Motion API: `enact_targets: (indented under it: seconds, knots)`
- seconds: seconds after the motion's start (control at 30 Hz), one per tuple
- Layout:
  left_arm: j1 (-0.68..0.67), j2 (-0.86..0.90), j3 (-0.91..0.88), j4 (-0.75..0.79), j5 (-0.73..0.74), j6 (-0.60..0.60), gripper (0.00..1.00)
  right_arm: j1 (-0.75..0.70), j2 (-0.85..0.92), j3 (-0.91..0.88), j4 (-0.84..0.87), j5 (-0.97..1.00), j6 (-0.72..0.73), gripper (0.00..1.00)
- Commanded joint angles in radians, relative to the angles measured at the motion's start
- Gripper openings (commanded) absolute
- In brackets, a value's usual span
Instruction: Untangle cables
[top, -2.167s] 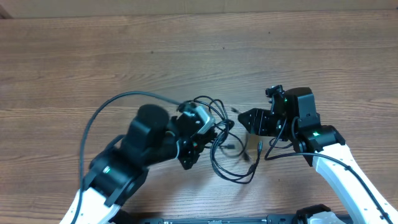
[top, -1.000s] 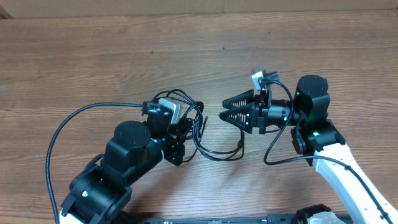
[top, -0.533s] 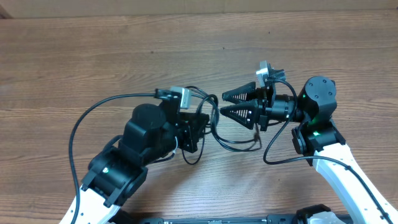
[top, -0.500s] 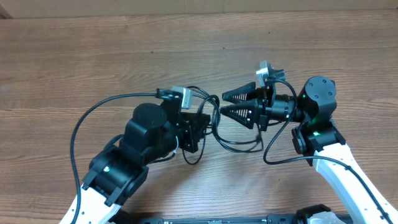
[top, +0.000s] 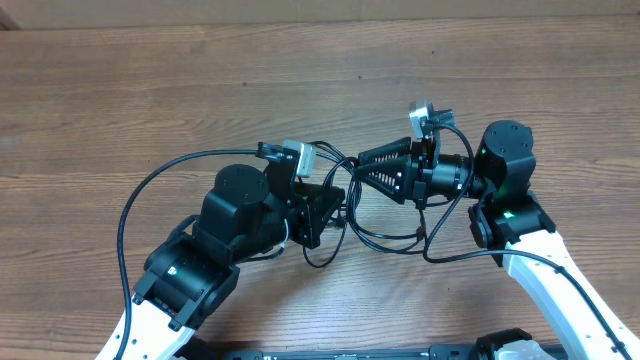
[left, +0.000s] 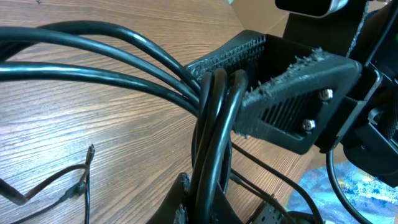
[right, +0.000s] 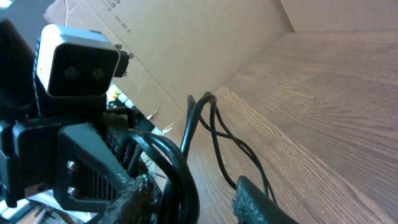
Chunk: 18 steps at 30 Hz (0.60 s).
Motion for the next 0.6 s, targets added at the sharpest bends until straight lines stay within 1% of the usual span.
enact_targets:
  seconds: [0.0, 0.03, 0.17, 0.2, 0.23, 0.43, 0.57]
  knots:
    - [0.004, -0.005, 0.031, 0.004, 0.019, 0.061, 0.04, -0.002, -0.001, 0.018, 0.002, 0.006, 0.001, 0.37]
    - [0.004, -0.004, 0.031, 0.002, 0.019, 0.076, 0.04, -0.002, -0.001, 0.018, 0.002, 0.006, 0.001, 0.35]
    - [0.004, -0.003, 0.031, -0.019, 0.020, 0.098, 0.04, -0.002, -0.001, 0.018, 0.003, 0.007, 0.001, 0.35]
    - [0.004, 0.000, 0.031, -0.031, 0.019, 0.098, 0.05, -0.002, 0.000, 0.018, 0.002, 0.016, 0.000, 0.40]
    - [0.004, 0.002, 0.031, -0.034, 0.020, 0.098, 0.04, -0.002, 0.000, 0.018, 0.002, 0.025, 0.000, 0.41]
    - [0.004, 0.017, 0.031, -0.020, 0.069, 0.098, 0.04, -0.002, 0.000, 0.018, 0.000, 0.045, 0.001, 0.42]
    - [0.004, 0.021, 0.031, -0.018, 0.068, 0.098, 0.05, -0.002, 0.000, 0.018, -0.023, 0.045, 0.001, 0.42]
